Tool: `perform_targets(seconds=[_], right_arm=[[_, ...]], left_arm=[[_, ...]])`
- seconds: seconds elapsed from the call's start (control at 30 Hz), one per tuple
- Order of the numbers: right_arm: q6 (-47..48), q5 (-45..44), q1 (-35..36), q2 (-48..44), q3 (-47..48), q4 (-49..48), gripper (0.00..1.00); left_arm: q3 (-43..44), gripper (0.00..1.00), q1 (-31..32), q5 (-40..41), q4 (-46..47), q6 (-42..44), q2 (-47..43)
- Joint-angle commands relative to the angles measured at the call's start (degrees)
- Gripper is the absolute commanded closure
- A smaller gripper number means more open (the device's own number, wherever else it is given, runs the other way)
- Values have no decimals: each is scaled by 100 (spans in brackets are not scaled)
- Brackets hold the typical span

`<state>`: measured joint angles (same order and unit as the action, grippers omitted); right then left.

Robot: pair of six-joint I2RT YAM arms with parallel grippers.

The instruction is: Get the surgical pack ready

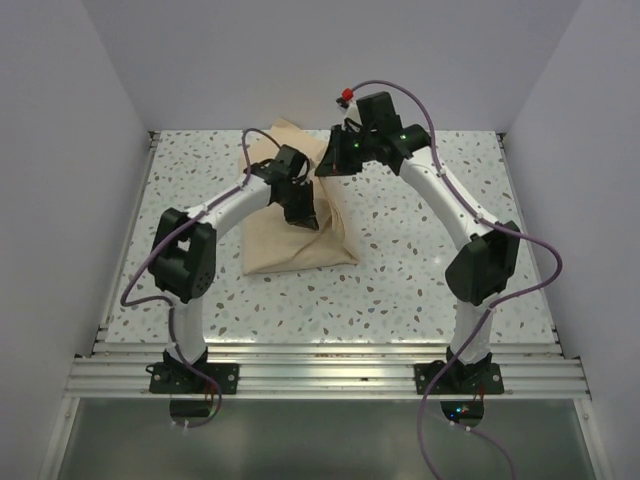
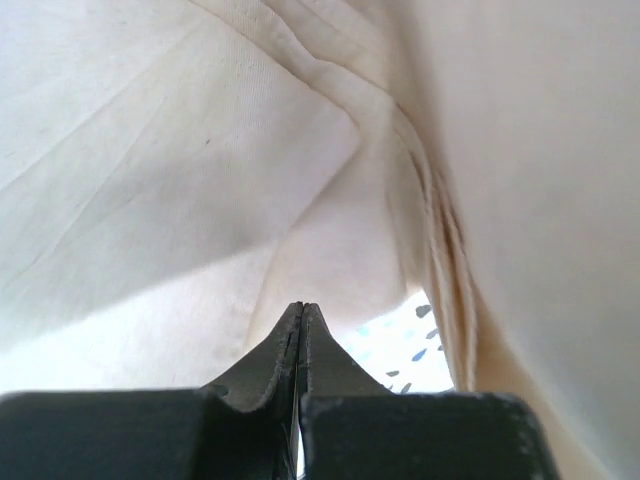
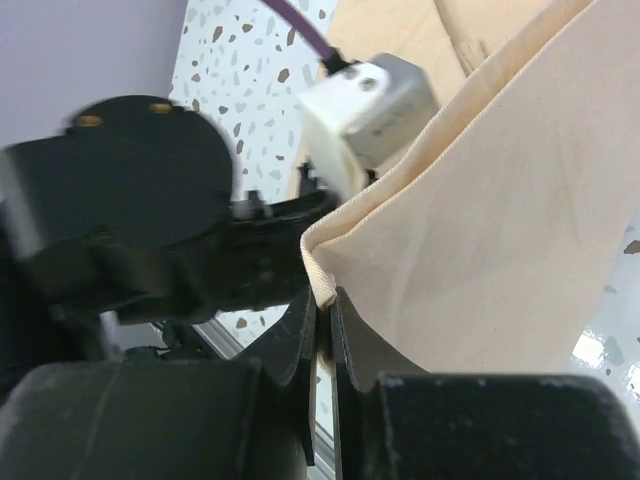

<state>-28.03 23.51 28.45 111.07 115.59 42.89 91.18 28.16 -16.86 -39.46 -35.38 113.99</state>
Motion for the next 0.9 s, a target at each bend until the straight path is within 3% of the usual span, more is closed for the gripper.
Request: perform_targets(seconds=[0.0, 0.13, 0.3, 0.53, 0.87], right_arm=[[52, 49, 12, -24, 262, -35, 100], [70, 57, 3, 64, 420, 17, 100], [8, 128, 64, 196, 508, -53, 100], [-62, 119, 555, 617, 885, -53, 100], [-203, 242, 1224, 1084, 1080, -54, 100]], left_arm=[[-178, 99, -153, 183, -255, 13, -702], [-635, 98, -477, 490, -264, 135, -1212], [-1250, 100, -786, 333, -106, 303, -1029], [-2384, 100, -751, -124, 1027, -65, -852], [-2579, 100, -707, -186, 1371, -268, -932]])
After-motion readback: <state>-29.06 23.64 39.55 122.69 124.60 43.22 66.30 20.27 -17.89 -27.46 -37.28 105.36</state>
